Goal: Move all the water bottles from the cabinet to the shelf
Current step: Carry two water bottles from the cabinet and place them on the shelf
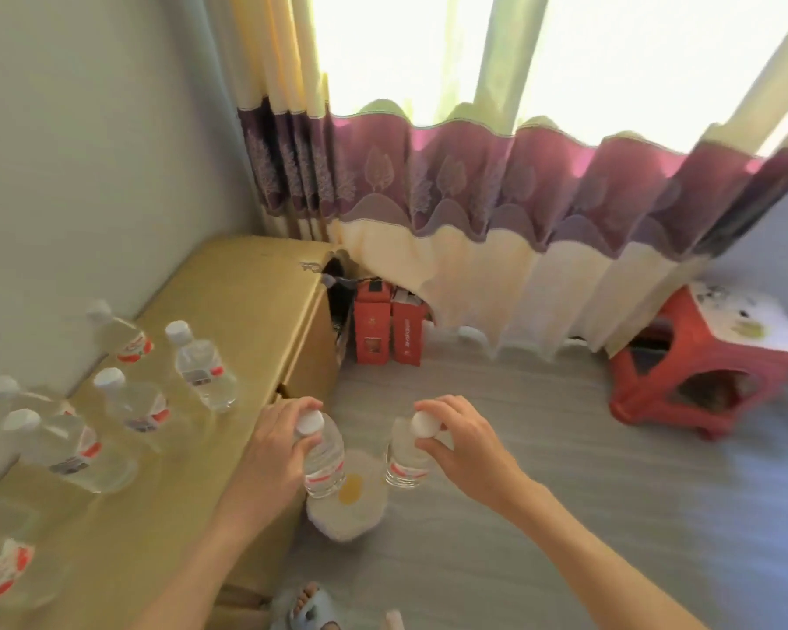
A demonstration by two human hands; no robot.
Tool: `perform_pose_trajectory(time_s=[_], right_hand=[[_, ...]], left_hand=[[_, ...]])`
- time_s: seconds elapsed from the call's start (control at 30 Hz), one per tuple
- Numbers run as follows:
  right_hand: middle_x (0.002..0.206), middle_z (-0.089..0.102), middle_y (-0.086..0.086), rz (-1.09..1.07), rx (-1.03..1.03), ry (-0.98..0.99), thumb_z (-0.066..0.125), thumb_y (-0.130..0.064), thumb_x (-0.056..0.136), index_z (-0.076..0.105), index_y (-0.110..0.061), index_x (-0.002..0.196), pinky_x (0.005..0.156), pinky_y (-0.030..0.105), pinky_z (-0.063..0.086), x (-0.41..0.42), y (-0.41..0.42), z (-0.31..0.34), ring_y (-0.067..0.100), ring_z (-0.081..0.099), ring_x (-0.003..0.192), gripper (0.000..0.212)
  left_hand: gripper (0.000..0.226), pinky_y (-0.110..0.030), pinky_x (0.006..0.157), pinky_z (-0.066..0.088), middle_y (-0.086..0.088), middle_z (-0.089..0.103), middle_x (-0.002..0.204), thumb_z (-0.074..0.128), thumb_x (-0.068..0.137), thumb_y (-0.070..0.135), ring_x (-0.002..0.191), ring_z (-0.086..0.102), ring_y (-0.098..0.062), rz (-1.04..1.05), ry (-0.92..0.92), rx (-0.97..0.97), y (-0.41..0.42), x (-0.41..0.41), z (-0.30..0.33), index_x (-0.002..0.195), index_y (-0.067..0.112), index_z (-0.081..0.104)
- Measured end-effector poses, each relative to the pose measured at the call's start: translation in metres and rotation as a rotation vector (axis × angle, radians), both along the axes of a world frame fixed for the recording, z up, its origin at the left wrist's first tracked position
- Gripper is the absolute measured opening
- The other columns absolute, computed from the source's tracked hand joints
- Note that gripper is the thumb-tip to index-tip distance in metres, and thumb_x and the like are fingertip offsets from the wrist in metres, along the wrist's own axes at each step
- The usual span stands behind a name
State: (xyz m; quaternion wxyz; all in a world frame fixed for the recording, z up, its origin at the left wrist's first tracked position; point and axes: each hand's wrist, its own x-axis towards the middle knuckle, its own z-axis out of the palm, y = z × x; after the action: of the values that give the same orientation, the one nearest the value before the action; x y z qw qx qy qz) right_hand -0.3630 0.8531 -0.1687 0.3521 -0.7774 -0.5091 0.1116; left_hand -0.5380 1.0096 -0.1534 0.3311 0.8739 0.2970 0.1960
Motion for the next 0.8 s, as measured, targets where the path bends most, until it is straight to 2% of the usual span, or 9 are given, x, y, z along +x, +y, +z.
perform_pose_trajectory(time_s=[0.17, 0.27, 0.33, 0.47, 0.57, 0.63, 0.77, 0.8], right_hand=[[0.097, 0.065, 0.011, -0.289, 0.014, 0.036, 0.058, -0.029, 0.074, 0.061, -0.003, 0.106, 0.085, 0.014, 0.031, 0.042, -0.127, 0.018, 0.013, 0.045, 0.093, 0.041], [0.098, 0.066, 0.011, -0.519, 0.023, 0.077, 0.061, -0.029, 0.072, 0.062, -0.003, 0.106, 0.081, 0.013, 0.031, 0.063, -0.205, 0.025, 0.013, 0.046, 0.092, 0.043], [0.103, 0.064, 0.010, -0.679, 0.025, 0.081, 0.061, -0.025, 0.071, 0.061, -0.005, 0.110, 0.083, 0.012, 0.031, 0.075, -0.256, 0.025, 0.012, 0.050, 0.095, 0.044], [0.110, 0.061, 0.008, -0.969, 0.018, 0.111, 0.070, -0.014, 0.075, 0.059, -0.010, 0.114, 0.085, 0.012, 0.031, 0.099, -0.350, 0.020, 0.020, 0.055, 0.103, 0.040], [0.103, 0.057, -0.003, -1.136, 0.029, 0.110, 0.069, -0.013, 0.077, 0.058, -0.013, 0.113, 0.089, 0.017, 0.035, 0.118, -0.416, 0.018, 0.015, 0.053, 0.101, 0.038], [0.100, 0.053, -0.008, -1.241, 0.030, 0.122, 0.068, -0.014, 0.079, 0.058, -0.014, 0.113, 0.089, 0.018, 0.036, 0.133, -0.458, 0.017, 0.013, 0.052, 0.100, 0.036], [0.106, 0.054, -0.005, -1.411, 0.003, 0.156, 0.065, -0.015, 0.081, 0.056, -0.013, 0.115, 0.088, 0.011, 0.029, 0.165, -0.536, 0.018, 0.015, 0.050, 0.107, 0.035], [0.110, 0.056, -0.002, -1.443, 0.001, 0.154, 0.065, -0.015, 0.082, 0.056, -0.013, 0.117, 0.089, 0.011, 0.028, 0.173, -0.554, 0.019, 0.015, 0.049, 0.110, 0.036]], left_hand=[[0.034, -0.009, 0.082, 0.030, 0.000, 0.053, 0.099, 0.059, 0.080, -0.004, 0.096, 0.047, -0.011, -0.287, -0.040, -0.006, -0.089, 0.092, 0.016, 0.108, 0.016, 0.054], [0.036, -0.010, 0.079, 0.031, -0.001, 0.053, 0.097, 0.060, 0.079, -0.004, 0.093, 0.048, -0.013, -0.479, -0.035, -0.025, -0.145, 0.152, 0.020, 0.109, 0.015, 0.055], [0.036, -0.012, 0.079, 0.032, 0.004, 0.053, 0.094, 0.061, 0.078, -0.005, 0.091, 0.047, -0.010, -0.624, -0.042, -0.017, -0.185, 0.194, 0.020, 0.109, 0.013, 0.055], [0.033, 0.000, 0.079, 0.029, 0.020, 0.048, 0.094, 0.061, 0.079, -0.004, 0.084, 0.043, 0.004, -0.897, -0.073, -0.013, -0.271, 0.275, 0.019, 0.108, 0.010, 0.056], [0.030, 0.000, 0.080, 0.029, 0.021, 0.049, 0.094, 0.053, 0.078, 0.011, 0.091, 0.041, 0.012, -1.081, -0.078, -0.031, -0.342, 0.335, 0.016, 0.108, 0.011, 0.056], [0.031, 0.000, 0.081, 0.028, 0.020, 0.049, 0.095, 0.054, 0.077, 0.012, 0.092, 0.040, 0.013, -1.194, -0.072, -0.049, -0.391, 0.376, 0.010, 0.108, 0.013, 0.056], [0.033, 0.000, 0.079, 0.027, 0.019, 0.049, 0.095, 0.055, 0.079, 0.013, 0.088, 0.039, 0.009, -1.446, -0.057, -0.018, -0.487, 0.453, 0.007, 0.107, 0.029, 0.050], [0.033, 0.000, 0.079, 0.027, 0.020, 0.049, 0.095, 0.057, 0.080, 0.011, 0.088, 0.039, 0.010, -1.493, -0.057, -0.008, -0.511, 0.471, 0.008, 0.107, 0.029, 0.051]])
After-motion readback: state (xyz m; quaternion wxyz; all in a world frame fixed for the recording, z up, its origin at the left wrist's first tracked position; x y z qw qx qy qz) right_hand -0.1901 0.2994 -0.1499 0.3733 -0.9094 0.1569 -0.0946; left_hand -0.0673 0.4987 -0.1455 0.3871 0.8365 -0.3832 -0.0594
